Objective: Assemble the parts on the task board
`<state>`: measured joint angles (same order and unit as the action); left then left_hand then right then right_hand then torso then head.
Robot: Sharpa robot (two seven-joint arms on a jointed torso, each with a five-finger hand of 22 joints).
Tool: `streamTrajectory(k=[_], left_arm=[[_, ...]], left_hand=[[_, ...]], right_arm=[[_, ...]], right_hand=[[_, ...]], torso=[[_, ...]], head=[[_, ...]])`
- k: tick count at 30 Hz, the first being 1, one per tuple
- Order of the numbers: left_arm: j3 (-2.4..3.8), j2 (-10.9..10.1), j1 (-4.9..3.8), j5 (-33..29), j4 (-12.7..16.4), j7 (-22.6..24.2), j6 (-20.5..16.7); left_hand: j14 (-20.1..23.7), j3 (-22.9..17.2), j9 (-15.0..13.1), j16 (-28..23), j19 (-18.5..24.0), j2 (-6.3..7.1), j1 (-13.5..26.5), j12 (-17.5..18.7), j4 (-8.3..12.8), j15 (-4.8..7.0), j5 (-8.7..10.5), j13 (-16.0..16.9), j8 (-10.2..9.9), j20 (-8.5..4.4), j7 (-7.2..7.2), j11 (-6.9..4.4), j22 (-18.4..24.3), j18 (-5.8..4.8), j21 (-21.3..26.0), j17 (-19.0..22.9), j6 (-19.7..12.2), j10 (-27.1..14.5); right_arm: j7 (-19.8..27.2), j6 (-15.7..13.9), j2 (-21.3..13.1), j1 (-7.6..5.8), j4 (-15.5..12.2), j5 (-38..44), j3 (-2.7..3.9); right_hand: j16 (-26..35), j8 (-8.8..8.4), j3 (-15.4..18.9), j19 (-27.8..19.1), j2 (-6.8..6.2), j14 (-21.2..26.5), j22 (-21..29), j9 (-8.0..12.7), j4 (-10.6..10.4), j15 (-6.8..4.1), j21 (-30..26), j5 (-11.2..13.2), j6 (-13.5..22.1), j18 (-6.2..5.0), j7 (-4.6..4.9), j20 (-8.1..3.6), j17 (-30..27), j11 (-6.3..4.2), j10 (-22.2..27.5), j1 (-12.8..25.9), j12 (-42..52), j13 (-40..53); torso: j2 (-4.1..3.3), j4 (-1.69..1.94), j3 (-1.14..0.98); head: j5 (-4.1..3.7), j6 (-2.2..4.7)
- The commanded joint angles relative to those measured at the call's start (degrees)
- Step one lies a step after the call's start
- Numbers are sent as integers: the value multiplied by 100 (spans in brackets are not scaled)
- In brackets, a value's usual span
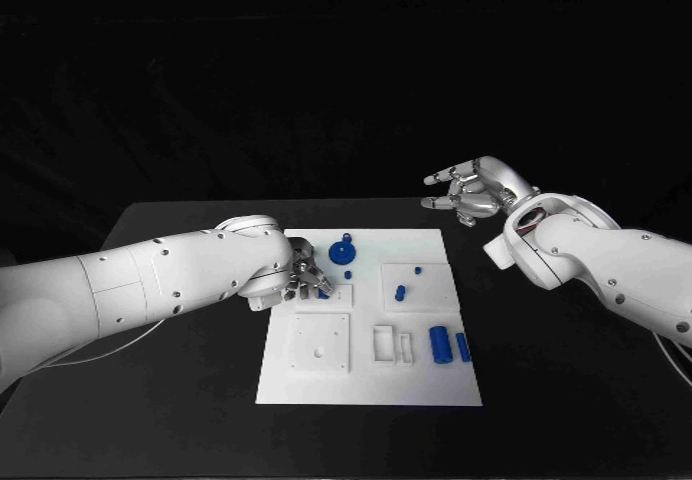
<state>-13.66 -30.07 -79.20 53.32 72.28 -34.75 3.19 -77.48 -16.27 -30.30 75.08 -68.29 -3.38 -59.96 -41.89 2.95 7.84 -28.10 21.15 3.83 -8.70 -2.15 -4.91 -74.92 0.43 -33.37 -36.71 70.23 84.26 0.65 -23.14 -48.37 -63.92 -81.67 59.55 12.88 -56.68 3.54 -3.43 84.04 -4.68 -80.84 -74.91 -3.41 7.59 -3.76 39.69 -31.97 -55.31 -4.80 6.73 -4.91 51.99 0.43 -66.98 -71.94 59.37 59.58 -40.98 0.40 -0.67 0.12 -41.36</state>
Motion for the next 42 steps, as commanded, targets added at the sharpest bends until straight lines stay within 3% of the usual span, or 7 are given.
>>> streamTrajectory(k=[1,22,28,42], left_arm=[[-8,28,15,1,12,55,159],[-7,156,14,30,-120,79,301],[-7,155,13,67,-127,62,422],[-7,115,13,85,-78,30,565]], left_hand=[[-22,-391,-1515,32,14,-47,-45,-22,435,-9,25,8,80,34,596,-83,-122,-31,-25,-8,1429,248],[-75,-309,-1608,147,16,-64,-140,-161,426,-13,97,36,165,51,621,-102,-122,-11,-89,-216,1457,246],[-80,-329,-1631,163,24,-61,-173,-179,470,-17,63,38,183,61,623,-105,-122,-2,-99,-250,1452,246],[-82,-349,-1665,182,38,-47,-204,-206,524,-22,21,41,206,71,623,-105,-123,11,-123,-288,1444,244]], right_arm=[[66,73,-1,1,-4,-12,3],[75,91,-1,3,-4,-7,3],[76,98,-5,3,-3,-29,3],[78,99,-8,4,-2,-35,3]], right_hand=[[2,-11,-39,257,-17,13,-479,-4,-5,-3,-17,-33,-10,-110,5,6,5,3,38,54,-14,-10],[3,-11,-63,258,-25,11,-479,-4,7,-4,-12,-83,-15,-110,5,5,7,1,35,64,-12,-7],[3,-11,-63,258,-25,11,-479,-4,7,-4,-12,-83,-15,-110,5,5,7,1,35,64,-12,-7],[-3,-10,-70,259,-26,7,-479,-5,9,-5,-12,-95,-25,-110,4,4,14,1,30,73,-9,-4]], torso=[[-1,-1,1],[0,-12,-10],[4,5,-6],[4,8,3]], head=[[-4,-4],[-30,-3],[-51,-17],[-44,-29]])
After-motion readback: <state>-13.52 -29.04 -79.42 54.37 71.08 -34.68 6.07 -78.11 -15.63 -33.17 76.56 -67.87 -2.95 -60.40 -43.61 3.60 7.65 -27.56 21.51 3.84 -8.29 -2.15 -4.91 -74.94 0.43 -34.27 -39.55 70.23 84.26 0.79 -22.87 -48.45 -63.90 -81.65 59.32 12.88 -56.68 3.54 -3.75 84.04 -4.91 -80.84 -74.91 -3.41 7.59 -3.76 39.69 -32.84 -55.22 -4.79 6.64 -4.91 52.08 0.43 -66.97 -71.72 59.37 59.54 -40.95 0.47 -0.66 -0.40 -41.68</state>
